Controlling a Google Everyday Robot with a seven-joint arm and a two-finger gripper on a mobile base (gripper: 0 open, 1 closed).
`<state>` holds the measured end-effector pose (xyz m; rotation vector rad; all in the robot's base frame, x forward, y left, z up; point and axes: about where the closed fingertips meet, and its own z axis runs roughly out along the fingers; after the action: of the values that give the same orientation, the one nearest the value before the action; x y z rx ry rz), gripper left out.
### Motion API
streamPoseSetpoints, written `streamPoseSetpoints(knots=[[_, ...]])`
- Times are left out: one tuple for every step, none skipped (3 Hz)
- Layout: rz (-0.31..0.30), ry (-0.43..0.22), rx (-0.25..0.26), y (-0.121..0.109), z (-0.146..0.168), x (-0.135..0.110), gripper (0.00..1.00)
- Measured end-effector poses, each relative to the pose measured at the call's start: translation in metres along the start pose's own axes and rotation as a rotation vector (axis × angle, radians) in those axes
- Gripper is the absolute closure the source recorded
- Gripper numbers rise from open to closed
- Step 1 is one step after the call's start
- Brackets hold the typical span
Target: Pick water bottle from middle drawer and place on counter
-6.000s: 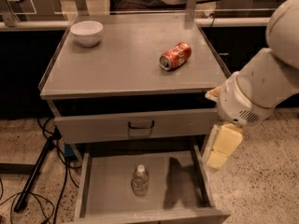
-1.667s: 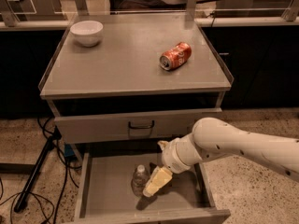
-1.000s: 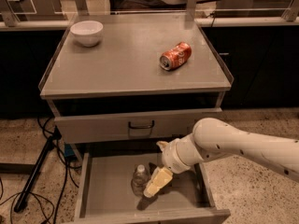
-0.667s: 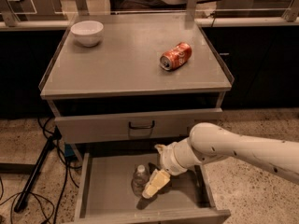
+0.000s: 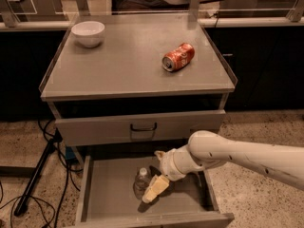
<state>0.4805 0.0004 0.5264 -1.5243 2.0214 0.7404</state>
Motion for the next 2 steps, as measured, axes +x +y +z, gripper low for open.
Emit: streamPoseSetpoints(knots=[[-0.022,0.021,-0.049,-0.0235,0.0182,0.0177,0.0],[-0.023,0.019,-0.051,-0.023,0.0181,0.0178,0.0]])
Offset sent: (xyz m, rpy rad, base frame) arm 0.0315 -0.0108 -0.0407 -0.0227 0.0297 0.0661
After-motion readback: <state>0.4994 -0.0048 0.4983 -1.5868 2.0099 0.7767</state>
